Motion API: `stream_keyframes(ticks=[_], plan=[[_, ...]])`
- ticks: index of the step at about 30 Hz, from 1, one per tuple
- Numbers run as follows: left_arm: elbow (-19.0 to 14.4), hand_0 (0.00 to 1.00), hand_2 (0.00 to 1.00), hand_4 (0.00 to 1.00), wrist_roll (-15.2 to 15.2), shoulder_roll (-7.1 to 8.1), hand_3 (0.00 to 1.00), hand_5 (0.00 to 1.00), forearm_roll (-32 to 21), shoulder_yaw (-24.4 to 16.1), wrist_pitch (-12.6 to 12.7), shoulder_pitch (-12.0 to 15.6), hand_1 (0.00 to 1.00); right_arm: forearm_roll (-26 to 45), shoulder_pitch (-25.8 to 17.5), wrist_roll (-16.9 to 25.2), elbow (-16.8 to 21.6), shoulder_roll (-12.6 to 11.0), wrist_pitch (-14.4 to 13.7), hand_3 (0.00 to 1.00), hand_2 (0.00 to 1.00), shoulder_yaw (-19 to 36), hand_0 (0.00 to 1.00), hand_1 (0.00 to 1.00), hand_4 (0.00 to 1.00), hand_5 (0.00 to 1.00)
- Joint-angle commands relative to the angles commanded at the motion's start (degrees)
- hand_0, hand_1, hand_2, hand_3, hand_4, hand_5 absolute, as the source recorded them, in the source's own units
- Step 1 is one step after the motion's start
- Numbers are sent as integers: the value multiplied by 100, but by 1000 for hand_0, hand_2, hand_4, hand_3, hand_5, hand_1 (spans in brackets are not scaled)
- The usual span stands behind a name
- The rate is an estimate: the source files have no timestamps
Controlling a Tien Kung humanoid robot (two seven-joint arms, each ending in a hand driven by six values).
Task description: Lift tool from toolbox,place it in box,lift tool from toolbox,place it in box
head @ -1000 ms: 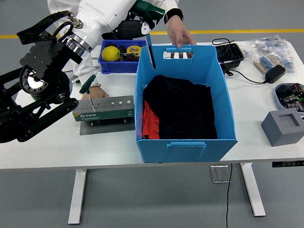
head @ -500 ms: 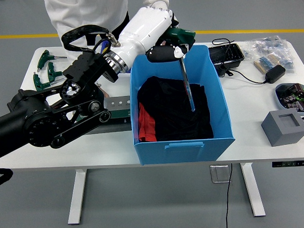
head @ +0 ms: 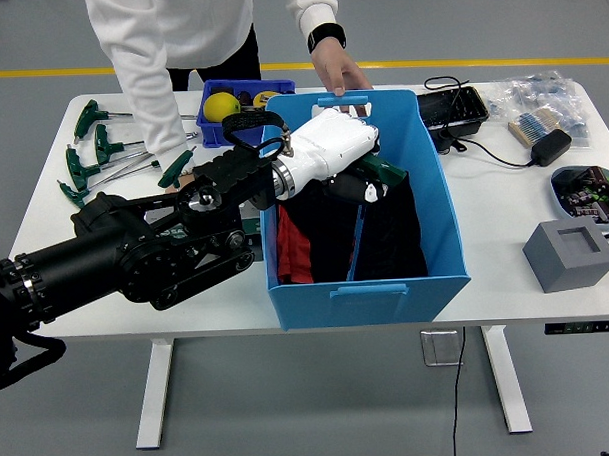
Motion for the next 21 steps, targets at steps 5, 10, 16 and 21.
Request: stream_keyframes(ticks=[5, 10, 16, 21], plan=[[105, 244, 85, 610, -60, -182, 93, 416, -35, 87, -45, -51, 69, -32, 10, -11, 1, -1, -1, 571, 722, 21, 687, 669, 776, 700], [298, 244, 85, 610, -105, -326, 93, 416, 80, 117, -70, -92, 69, -86, 29, -25, 5, -2, -3, 571, 722, 43, 687, 669, 776, 700], [448, 327, 208, 808, -215, -335, 309, 620, 170, 218, -4, -63, 202, -89, 42, -21, 6, -9, -2, 572, 722, 34, 690, 671, 777, 700], [578, 404, 429, 889, -260, -335, 559, 663, 184, 298, -11, -22, 363, -173, 57, -41, 27, -26, -6, 573, 722, 64, 691, 671, 777, 700]])
